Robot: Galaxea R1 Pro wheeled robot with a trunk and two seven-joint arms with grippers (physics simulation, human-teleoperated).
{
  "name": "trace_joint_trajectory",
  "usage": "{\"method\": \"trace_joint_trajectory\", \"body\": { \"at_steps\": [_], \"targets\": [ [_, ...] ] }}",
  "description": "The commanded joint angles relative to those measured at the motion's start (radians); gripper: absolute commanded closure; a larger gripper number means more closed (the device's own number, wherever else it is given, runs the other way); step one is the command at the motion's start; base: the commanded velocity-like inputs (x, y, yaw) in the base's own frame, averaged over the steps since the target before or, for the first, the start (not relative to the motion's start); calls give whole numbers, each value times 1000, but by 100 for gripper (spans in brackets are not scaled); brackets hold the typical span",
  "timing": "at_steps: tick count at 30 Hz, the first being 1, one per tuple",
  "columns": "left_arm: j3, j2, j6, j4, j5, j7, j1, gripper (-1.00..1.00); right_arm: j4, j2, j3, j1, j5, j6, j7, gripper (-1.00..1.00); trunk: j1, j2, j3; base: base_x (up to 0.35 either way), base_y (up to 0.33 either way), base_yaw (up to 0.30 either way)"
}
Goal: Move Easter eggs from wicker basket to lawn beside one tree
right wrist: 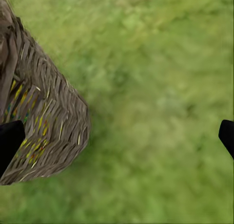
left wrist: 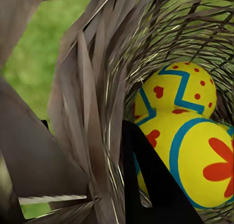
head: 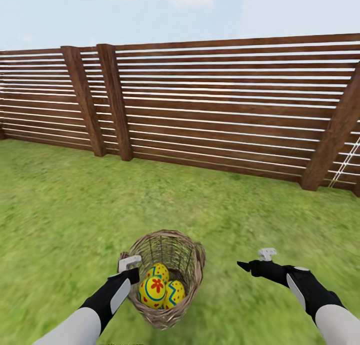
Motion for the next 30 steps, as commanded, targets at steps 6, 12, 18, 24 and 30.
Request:
{"method": "trace_joint_trajectory", "body": {
  "at_steps": [6, 12, 18, 24, 30],
  "targets": [
    [-7, 0, 3, -3, 9, 9, -1, 100, -1, 0, -6, 0, -1, 9, 4, -100, -23, 42, 18, 0, 0, 290],
    [-7, 0, 3, -3, 9, 9, -1, 100, -1, 0, -6, 0, -1, 8, 4, -100, -46, 84, 37, 0, 0, 289],
    [-7, 0, 3, -3, 9, 9, -1, 100, -1, 1, -6, 0, -2, 8, 4, -100, -69, 126, 56, 0, 0, 288],
    [-7, 0, 3, -3, 9, 9, -1, 100, -1, 1, -6, 0, -2, 8, 3, -100, -92, 168, 74, 0, 0, 272],
    [-7, 0, 3, -3, 9, 9, -1, 100, 0, 2, -6, 0, -2, 8, 1, -100, -115, 210, 93, 0, 0, 257]
  ]
}}
